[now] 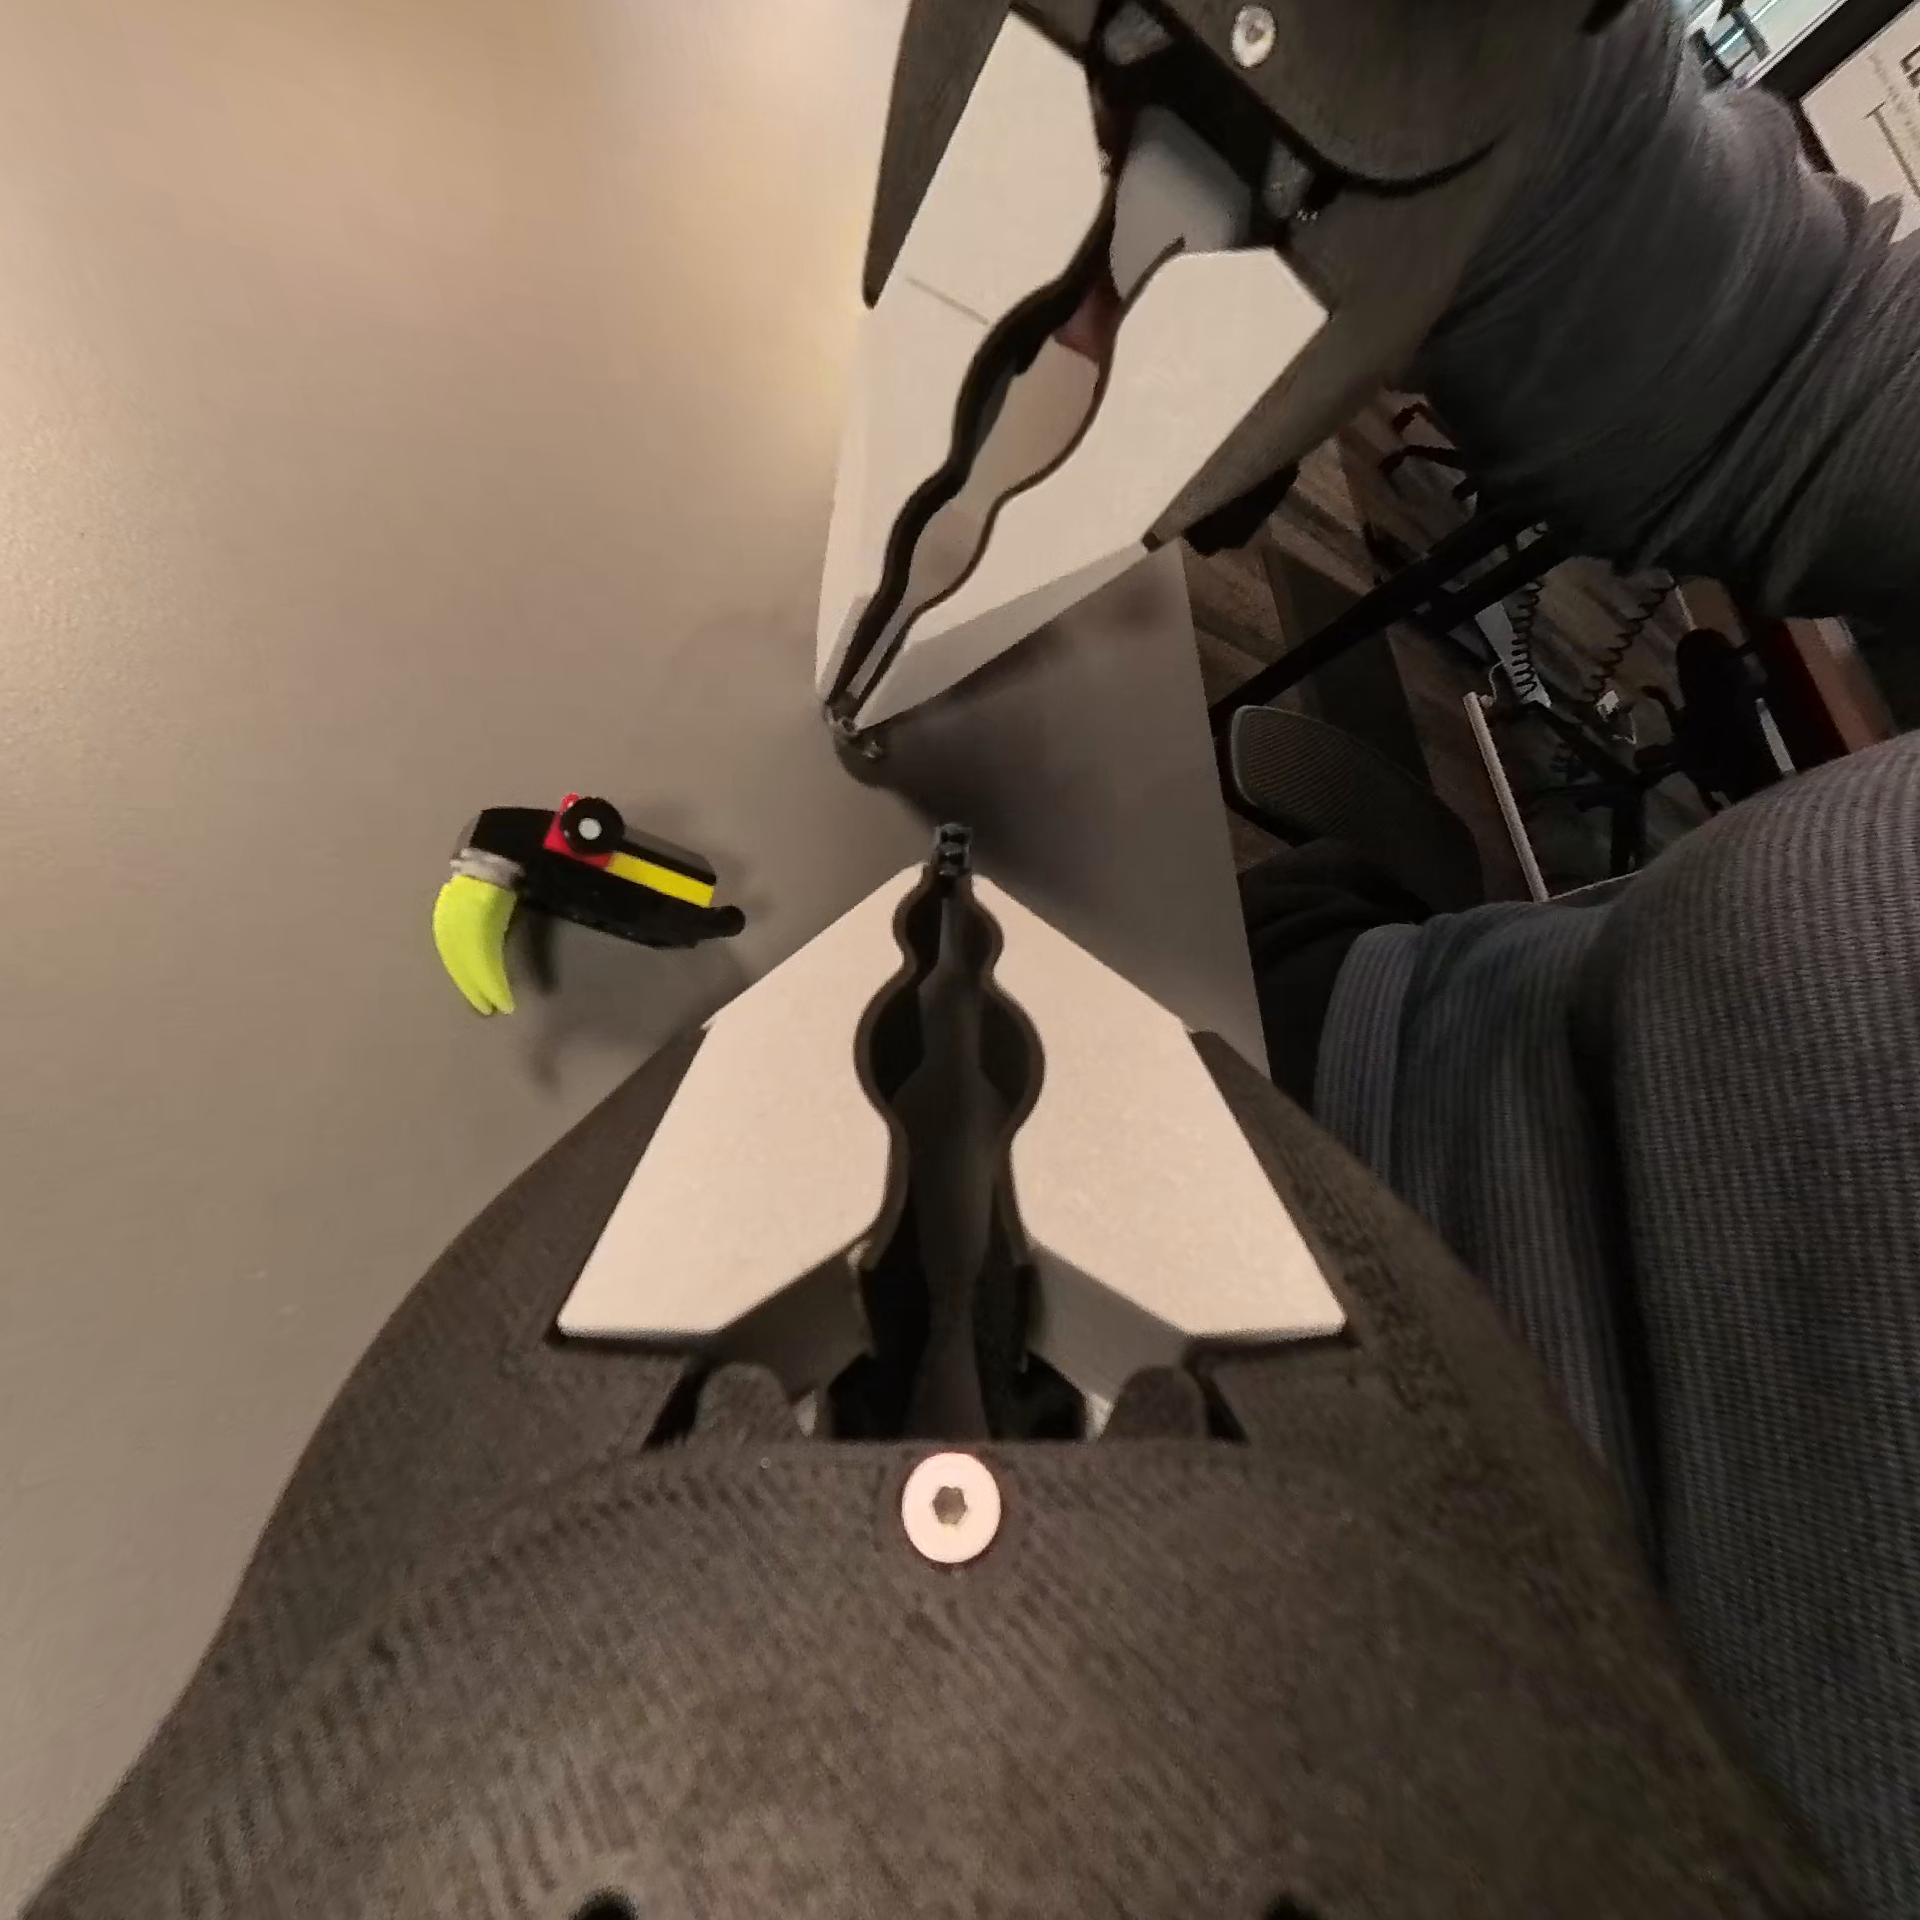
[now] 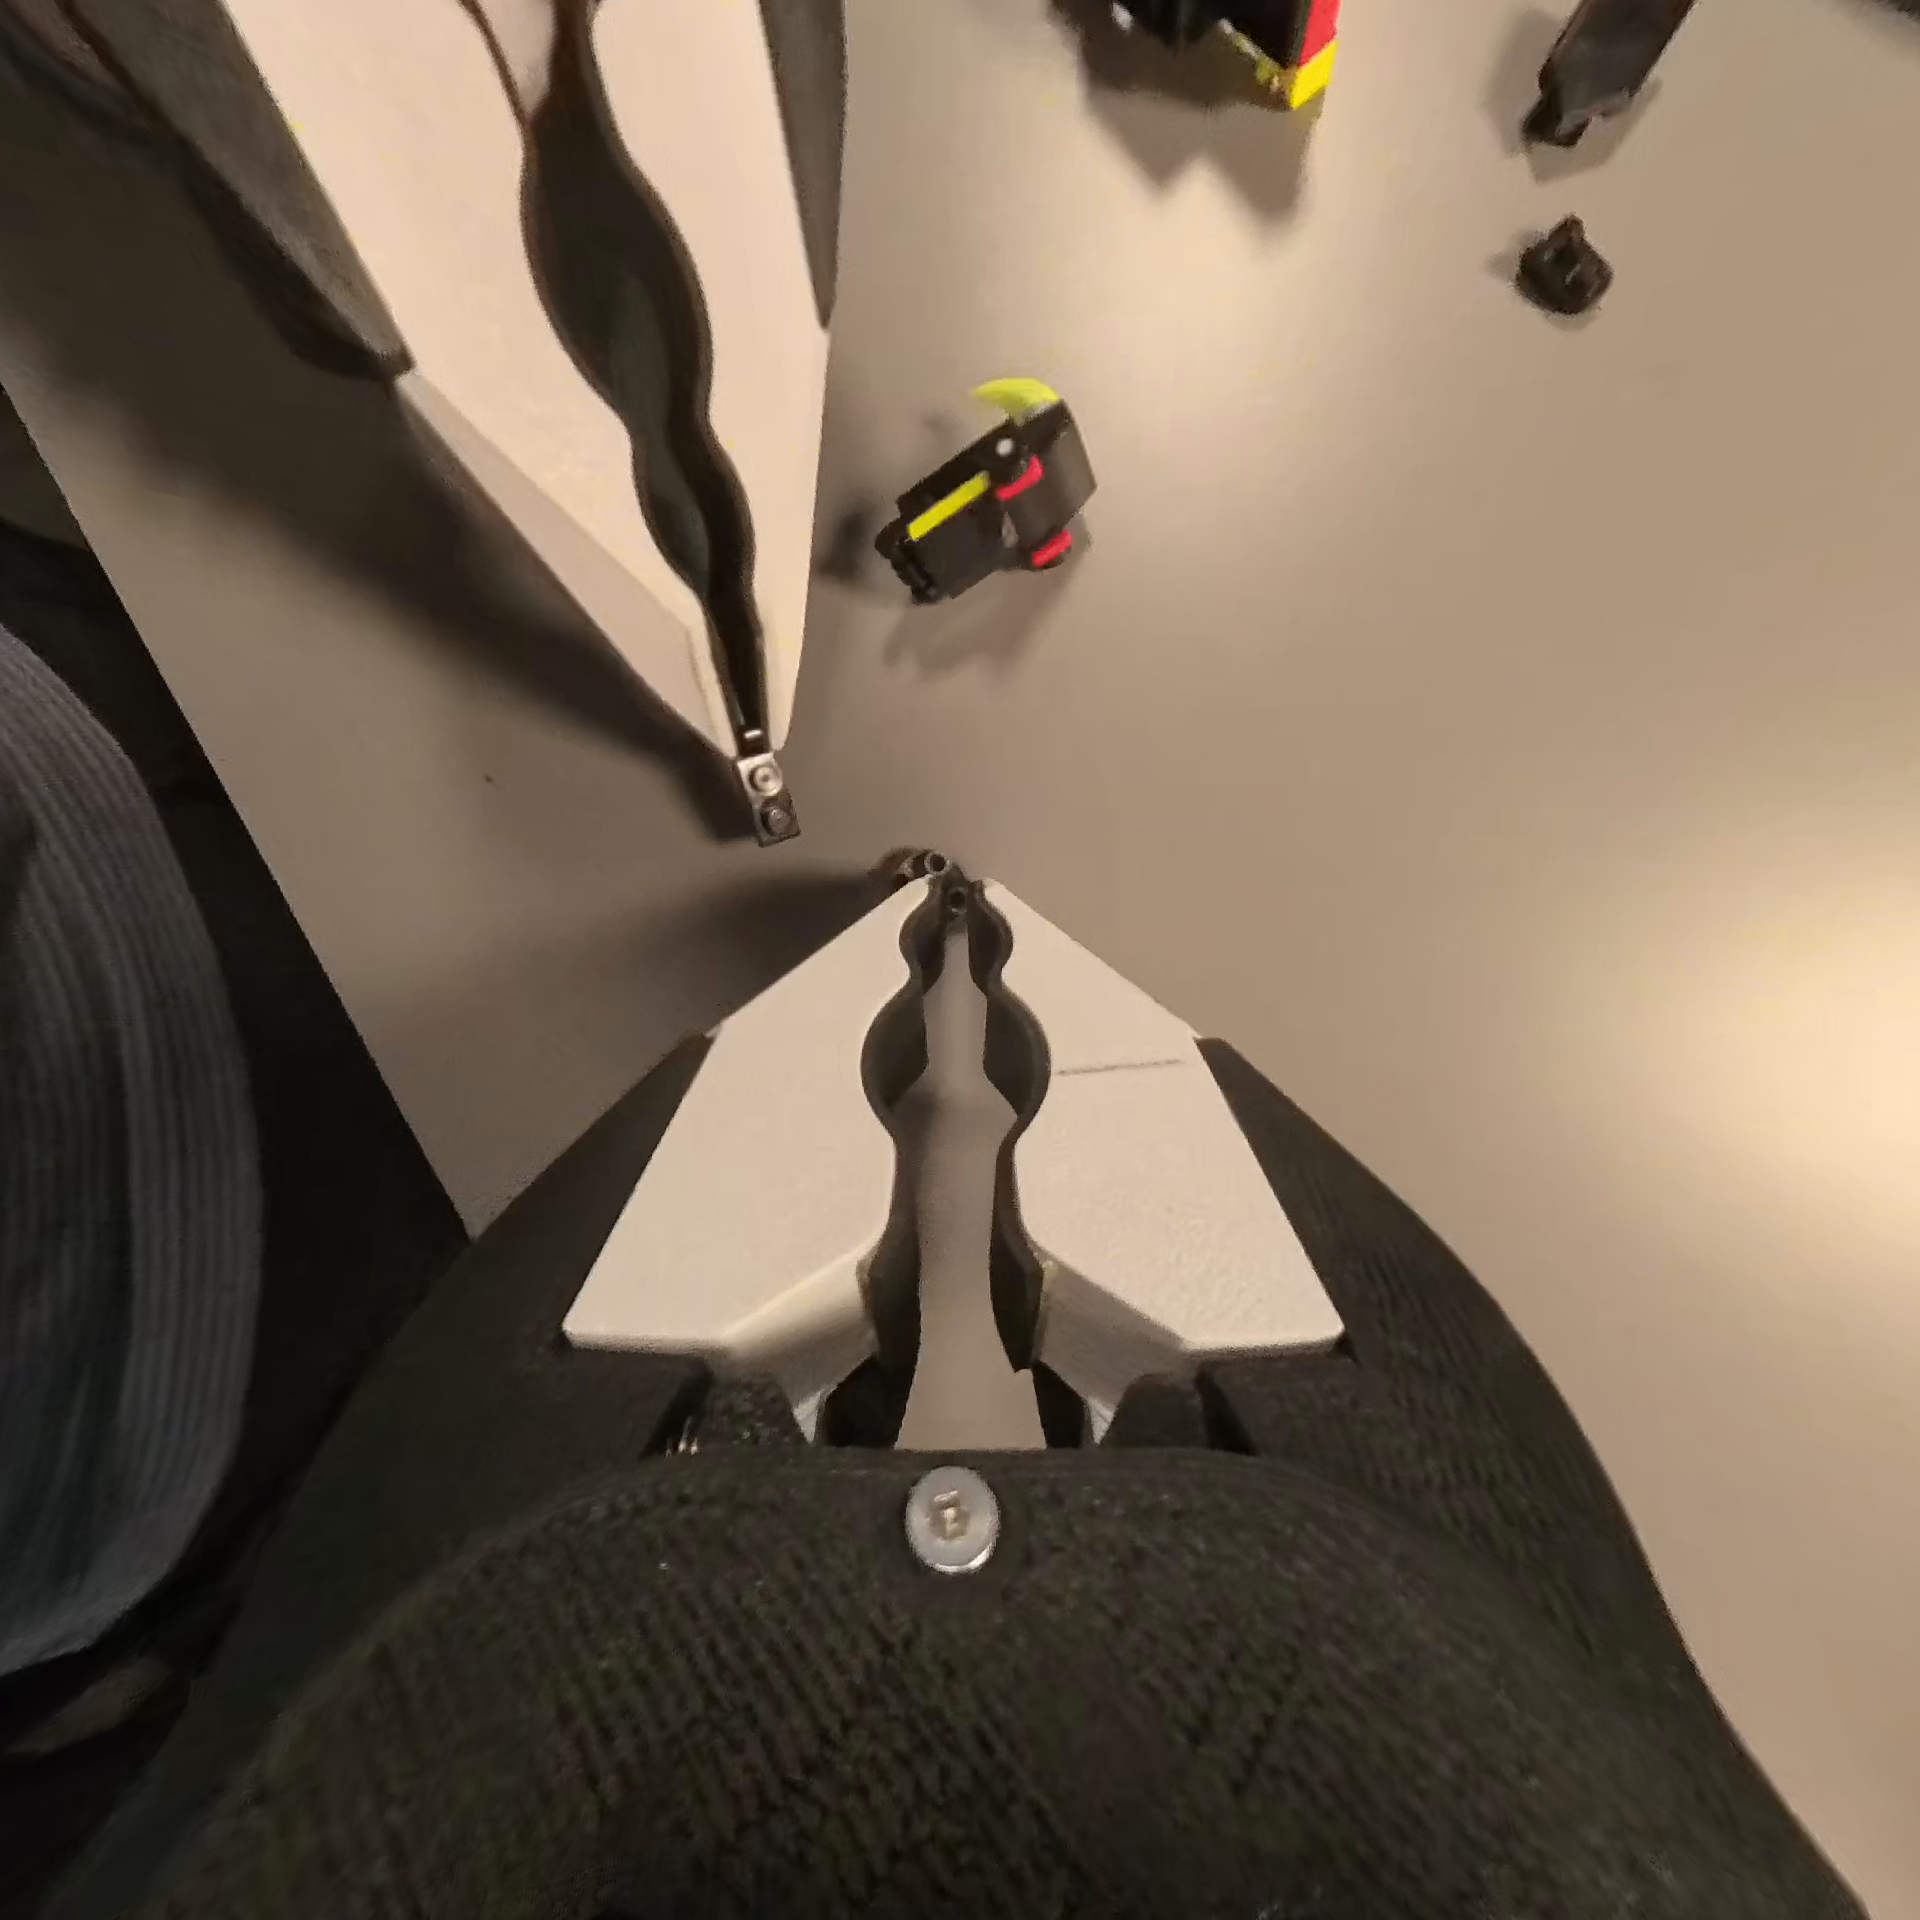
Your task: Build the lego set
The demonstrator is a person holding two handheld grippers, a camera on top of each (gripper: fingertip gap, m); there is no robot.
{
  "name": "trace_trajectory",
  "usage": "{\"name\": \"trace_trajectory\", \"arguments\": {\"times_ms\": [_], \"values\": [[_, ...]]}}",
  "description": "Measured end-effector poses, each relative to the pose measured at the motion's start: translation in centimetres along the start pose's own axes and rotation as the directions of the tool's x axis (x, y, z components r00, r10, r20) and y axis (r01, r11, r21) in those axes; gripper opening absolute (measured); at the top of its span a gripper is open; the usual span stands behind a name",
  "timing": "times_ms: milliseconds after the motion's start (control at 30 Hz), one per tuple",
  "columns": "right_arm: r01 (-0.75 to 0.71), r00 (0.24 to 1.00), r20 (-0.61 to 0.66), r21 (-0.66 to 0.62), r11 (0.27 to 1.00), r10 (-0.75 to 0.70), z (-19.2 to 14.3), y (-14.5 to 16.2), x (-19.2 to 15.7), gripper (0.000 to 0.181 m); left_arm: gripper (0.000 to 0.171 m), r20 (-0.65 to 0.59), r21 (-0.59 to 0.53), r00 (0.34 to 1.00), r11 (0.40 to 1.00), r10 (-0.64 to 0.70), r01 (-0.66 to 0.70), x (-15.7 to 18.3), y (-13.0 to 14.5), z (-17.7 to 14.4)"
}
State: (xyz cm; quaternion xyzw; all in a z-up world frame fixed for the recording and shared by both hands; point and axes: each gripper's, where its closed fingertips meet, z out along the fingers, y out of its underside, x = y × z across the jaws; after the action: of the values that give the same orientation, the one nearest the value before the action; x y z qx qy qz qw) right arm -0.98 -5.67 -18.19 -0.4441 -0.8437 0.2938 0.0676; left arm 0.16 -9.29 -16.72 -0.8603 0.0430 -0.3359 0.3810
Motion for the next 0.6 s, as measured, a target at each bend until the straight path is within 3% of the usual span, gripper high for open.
{"name": "trace_trajectory", "arguments": {"times_ms": [167,267,333,467,533,600], "values": [[0.257,0.955,-0.167,0.063,0.964,-0.244,-0.3,-1.3,-0.2,0.002,0.001,-0.011,0.023,0.999,0.999,-0.036,0.036,-0.2,-0.3,-0.2],[0.416,0.865,-0.299,-0.017,0.909,-0.402,0.0,-1.1,-0.1,0.002,0.001,0.007,0.002,0.999,0.999,-0.043,0.043,-0.4,0.0,-0.1],[0.519,0.767,-0.398,-0.079,0.851,-0.504,-0.3,-1.5,0.3,0.002,0.001,0.019,-0.007,0.999,1.0,-0.031,0.031,-0.5,0.2,0.0],[0.727,0.515,-0.522,-0.153,0.669,-0.679,-1.3,-3.0,-0.2,0.001,0.001,0.042,-0.001,0.999,1.0,-0.023,0.023,-0.7,0.1,-0.1],[0.792,0.409,-0.574,-0.164,0.589,-0.709,-1.6,-3.5,-0.6,0.001,0.001,0.061,0.011,0.998,1.0,-0.023,0.022,-0.9,0.0,-0.2],[0.809,0.344,-0.621,-0.184,0.558,-0.704,-1.6,-3.6,-0.6,0.002,0.001,0.071,0.021,0.997,0.999,-0.026,0.024,-1.0,-0.2,-0.3]]}}
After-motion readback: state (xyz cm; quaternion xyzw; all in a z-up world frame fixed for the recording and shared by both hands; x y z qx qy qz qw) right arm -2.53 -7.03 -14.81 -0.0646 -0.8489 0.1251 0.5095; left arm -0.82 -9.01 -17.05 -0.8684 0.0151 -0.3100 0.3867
